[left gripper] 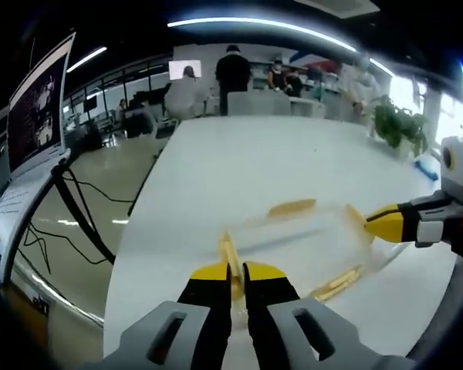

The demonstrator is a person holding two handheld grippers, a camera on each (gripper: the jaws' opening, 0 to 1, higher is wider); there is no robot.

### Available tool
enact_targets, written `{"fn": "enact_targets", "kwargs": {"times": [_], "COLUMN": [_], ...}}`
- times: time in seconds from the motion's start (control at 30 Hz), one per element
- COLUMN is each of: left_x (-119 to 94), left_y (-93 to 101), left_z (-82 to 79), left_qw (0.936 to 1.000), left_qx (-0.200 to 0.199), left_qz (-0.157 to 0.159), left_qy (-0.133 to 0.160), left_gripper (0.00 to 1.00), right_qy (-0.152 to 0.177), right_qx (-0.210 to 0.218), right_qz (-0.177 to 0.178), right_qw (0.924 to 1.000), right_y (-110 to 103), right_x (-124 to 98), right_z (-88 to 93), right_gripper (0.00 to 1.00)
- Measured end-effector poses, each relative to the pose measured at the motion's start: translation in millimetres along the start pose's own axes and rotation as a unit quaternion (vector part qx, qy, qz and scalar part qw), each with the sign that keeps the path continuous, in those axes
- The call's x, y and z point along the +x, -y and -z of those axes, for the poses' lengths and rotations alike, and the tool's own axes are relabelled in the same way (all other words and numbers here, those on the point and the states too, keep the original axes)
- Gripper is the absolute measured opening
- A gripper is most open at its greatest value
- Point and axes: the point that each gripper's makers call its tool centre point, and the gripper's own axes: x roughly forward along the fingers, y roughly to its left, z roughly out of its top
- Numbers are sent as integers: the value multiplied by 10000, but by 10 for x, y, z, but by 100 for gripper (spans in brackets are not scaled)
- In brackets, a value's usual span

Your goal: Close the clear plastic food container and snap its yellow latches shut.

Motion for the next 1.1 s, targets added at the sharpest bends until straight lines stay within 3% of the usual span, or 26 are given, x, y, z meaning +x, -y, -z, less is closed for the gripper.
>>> {"fn": "enact_targets", "kwargs": {"times": [0.53,1.1], "left_x": [-33,5], "left_y": [262,727], "left_z": [-160,-243], "left_qw": [9997,9984], "left_qx": [152,257], "left_qz": [166,498], "left_qy": [78,96], "left_gripper": [2,3], "right_qy": [103,179], "right_qx": [128,146], "right_qz": [138,414], "right_qw": [9998,9989], "right_y": [175,522], "right_x": [-216,-546], "right_z": [-69,-110], "right_gripper": [2,2]}}
